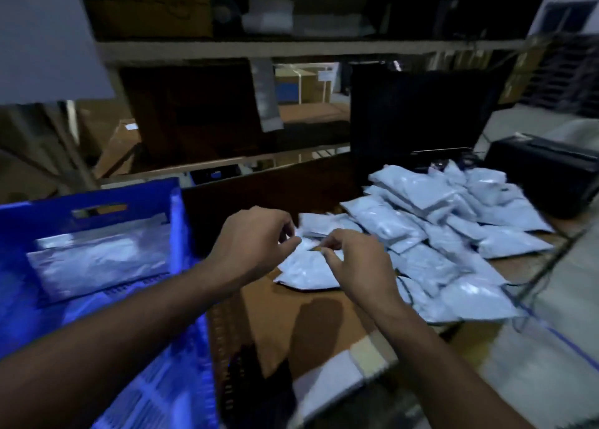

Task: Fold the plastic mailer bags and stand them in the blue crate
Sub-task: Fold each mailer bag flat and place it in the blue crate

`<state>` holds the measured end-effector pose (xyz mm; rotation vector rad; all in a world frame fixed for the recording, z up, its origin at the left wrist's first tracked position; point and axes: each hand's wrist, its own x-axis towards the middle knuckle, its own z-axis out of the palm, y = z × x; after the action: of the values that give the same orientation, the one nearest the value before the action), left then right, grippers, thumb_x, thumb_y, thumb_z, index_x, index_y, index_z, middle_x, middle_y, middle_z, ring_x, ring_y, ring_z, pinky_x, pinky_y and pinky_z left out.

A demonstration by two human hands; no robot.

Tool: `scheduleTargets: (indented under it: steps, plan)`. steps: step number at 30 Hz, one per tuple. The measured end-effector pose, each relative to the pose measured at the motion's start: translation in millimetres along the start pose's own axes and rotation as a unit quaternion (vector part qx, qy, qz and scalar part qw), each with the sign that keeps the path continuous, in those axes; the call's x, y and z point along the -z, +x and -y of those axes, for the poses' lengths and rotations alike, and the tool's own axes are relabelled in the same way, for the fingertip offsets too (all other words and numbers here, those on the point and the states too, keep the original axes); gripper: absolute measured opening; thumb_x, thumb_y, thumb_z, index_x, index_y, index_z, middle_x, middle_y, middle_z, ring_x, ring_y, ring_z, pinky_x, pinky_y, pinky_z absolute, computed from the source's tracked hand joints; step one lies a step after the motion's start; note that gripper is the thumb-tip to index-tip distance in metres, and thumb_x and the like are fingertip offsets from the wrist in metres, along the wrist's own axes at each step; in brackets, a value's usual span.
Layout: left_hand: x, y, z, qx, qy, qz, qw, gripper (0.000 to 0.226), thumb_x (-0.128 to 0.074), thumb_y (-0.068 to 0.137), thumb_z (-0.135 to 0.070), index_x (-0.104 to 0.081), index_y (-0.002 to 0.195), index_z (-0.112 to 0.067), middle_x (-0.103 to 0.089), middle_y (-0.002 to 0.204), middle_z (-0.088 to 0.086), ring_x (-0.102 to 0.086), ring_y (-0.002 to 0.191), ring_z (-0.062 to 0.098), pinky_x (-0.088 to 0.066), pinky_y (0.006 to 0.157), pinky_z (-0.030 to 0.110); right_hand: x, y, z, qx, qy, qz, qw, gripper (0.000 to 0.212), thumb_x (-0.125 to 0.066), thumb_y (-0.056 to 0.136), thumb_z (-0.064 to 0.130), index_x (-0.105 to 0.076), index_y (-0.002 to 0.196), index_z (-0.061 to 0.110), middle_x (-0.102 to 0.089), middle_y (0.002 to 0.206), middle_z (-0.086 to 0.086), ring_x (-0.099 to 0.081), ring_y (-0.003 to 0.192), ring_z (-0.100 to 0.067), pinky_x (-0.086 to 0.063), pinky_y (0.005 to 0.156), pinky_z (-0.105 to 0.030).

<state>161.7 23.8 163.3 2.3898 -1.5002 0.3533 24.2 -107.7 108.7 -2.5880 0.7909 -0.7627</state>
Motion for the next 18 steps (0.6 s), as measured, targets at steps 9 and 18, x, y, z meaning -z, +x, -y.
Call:
scheduleTargets:
  steps: [9, 18]
  plan:
    - [-82, 42, -100, 0.0, -0.002, 0.176, 0.984, 0.035, -0.066, 0.092, -0.054, -0.068, 0.114, -0.027, -0.072, 0.106, -0.009, -0.065, 0.097, 0.014, -0.053, 0.078, 0.032, 38, -51, -139, -0.049, -0.01, 0.075, 0.996, 0.012, -0.062, 0.095, 0.039, -0.067, 0.104, 0.033, -0.065, 0.104, 0.015, -0.061, 0.099, -0.01, -0.052, 0.082, -0.032]
    - [-155, 32, -185, 0.048, -0.088, 0.175, 0.979, 0.04, -0.075, 0.084, -0.049, -0.062, 0.12, -0.034, -0.063, 0.12, -0.012, -0.061, 0.104, 0.012, -0.045, 0.076, 0.029, 56, -75, -233, -0.009, -0.066, 0.145, 0.987, 0.039, -0.081, 0.072, 0.023, -0.067, 0.106, 0.037, -0.062, 0.106, 0.018, -0.056, 0.104, -0.008, -0.048, 0.092, -0.03]
